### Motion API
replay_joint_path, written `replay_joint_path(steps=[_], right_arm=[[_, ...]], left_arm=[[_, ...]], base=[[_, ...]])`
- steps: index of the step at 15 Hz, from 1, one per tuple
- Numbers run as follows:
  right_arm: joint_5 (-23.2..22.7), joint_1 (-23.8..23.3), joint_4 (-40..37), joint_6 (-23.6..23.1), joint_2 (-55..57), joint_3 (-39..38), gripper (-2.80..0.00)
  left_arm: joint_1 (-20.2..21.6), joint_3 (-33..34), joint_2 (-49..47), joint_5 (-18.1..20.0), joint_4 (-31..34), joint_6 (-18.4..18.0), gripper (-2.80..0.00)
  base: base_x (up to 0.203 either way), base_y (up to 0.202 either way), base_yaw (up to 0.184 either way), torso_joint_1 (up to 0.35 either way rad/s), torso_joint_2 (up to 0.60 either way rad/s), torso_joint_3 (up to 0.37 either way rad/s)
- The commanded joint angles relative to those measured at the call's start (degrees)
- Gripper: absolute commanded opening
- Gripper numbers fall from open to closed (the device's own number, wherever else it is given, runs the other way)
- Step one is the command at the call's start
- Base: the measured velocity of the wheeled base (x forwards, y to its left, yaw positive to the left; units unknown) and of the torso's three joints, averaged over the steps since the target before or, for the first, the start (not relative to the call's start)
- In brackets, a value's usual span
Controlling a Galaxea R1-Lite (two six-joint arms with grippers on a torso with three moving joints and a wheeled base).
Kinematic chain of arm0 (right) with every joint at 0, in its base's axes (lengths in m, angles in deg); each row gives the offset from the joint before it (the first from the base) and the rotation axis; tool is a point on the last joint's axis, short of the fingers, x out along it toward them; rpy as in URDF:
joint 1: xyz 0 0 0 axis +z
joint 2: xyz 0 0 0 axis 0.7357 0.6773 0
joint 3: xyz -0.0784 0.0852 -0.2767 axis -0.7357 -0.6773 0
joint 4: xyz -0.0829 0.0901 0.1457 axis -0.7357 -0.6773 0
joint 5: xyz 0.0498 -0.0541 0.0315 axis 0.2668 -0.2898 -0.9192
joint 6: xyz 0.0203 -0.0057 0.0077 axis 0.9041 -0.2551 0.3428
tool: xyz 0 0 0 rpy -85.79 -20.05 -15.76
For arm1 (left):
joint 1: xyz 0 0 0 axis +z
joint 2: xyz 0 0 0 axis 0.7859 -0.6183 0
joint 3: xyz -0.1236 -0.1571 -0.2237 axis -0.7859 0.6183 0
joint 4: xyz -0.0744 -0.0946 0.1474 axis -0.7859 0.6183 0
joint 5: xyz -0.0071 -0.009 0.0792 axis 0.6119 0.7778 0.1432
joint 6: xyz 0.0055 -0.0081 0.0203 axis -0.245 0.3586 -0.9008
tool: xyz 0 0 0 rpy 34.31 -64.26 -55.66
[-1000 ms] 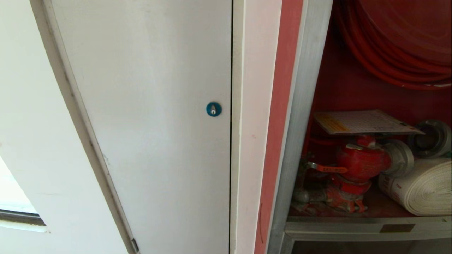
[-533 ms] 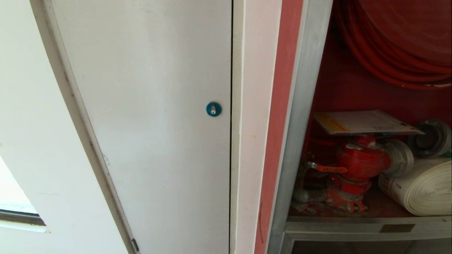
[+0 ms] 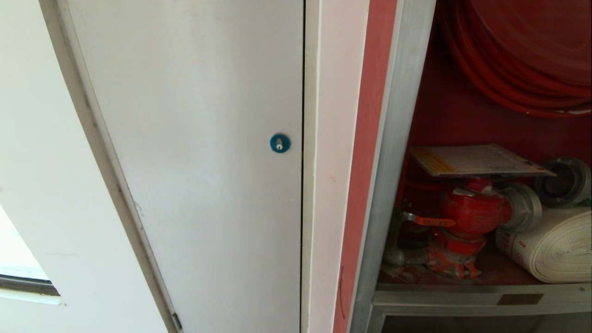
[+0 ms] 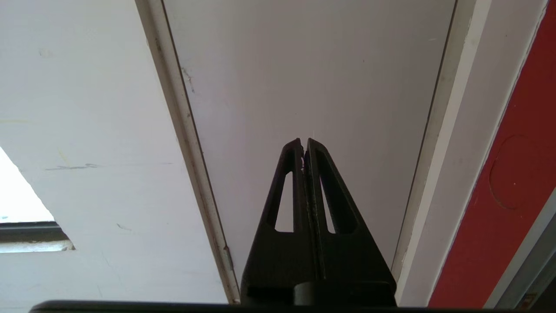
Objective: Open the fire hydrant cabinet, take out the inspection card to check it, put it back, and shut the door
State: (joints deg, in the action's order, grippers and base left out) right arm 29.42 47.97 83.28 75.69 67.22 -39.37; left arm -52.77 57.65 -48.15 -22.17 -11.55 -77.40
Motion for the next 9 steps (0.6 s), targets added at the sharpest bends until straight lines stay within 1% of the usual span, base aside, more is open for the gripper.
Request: replay_joint_path(steps=[1, 9], right_arm=[[0.0, 0.0, 0.0, -0.1, 0.1, 0.0, -2.8], [0.0, 0.0, 0.0, 0.0, 0.1, 0.0, -2.8]], left_arm=[[0.0, 1.6, -0.1, 0.0, 0.0, 0.0, -2.8], [0.0, 1.6, -0.1, -0.1, 0.0, 0.0, -2.8]], base=[[0.0, 0.0, 0.0, 0.0, 0.0, 0.0], [0.0, 0.0, 0.0, 0.0, 0.0, 0.0]])
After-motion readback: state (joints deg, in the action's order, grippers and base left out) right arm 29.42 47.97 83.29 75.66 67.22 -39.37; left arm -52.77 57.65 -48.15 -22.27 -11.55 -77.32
